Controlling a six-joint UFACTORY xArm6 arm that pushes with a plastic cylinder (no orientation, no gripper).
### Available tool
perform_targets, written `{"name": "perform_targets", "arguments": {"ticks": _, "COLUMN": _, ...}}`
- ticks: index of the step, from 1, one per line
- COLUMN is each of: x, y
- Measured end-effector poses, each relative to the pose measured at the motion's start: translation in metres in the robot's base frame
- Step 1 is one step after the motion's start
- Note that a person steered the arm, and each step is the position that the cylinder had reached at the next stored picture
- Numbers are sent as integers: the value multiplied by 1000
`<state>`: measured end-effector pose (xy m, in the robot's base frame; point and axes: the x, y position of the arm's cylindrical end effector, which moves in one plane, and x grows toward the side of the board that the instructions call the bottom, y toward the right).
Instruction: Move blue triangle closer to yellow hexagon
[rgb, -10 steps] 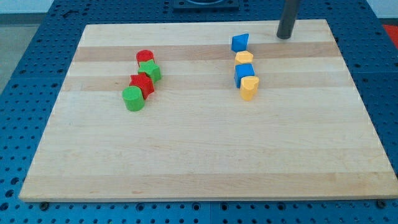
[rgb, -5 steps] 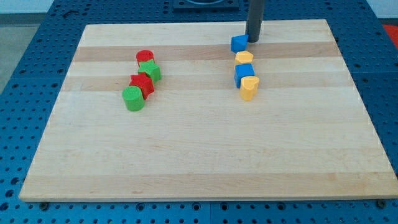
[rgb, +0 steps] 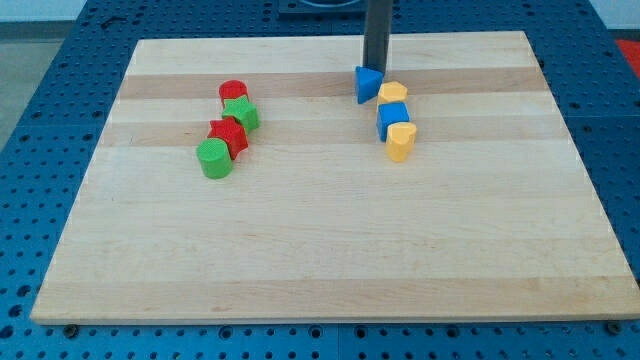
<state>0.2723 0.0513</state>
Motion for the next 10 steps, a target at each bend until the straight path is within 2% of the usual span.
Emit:
{"name": "perform_targets", "arguments": {"ticks": 1, "x": -25, "y": -19}}
{"name": "perform_targets", "arguments": {"ticks": 2, "x": -32, "y": -53}}
{"name": "perform_targets", "arguments": {"ticks": 4, "x": 3, "y": -76}}
{"name": "perform_targets", "arguments": {"ticks": 10, "x": 6, "y": 8}}
